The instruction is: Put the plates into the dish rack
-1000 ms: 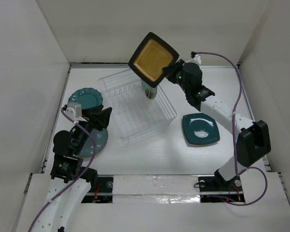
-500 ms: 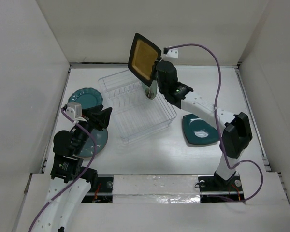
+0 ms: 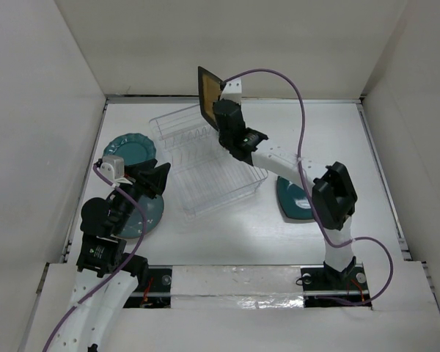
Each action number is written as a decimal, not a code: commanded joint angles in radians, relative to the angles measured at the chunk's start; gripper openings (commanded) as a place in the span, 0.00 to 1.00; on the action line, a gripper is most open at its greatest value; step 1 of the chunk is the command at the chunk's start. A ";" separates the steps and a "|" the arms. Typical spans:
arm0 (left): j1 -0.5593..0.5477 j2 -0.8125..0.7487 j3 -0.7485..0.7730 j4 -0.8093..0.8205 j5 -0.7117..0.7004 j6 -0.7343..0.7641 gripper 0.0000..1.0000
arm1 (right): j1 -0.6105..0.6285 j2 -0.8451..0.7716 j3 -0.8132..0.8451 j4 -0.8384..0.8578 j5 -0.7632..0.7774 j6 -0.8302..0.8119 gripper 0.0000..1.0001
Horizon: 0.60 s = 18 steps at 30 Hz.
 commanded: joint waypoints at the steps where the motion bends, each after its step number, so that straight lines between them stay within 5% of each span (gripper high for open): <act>1: -0.005 0.007 0.015 0.049 0.010 -0.006 0.45 | 0.022 -0.016 0.105 0.202 0.093 -0.053 0.00; 18: -0.005 0.018 0.011 0.046 0.019 -0.008 0.45 | 0.065 0.094 0.079 0.205 0.110 -0.004 0.00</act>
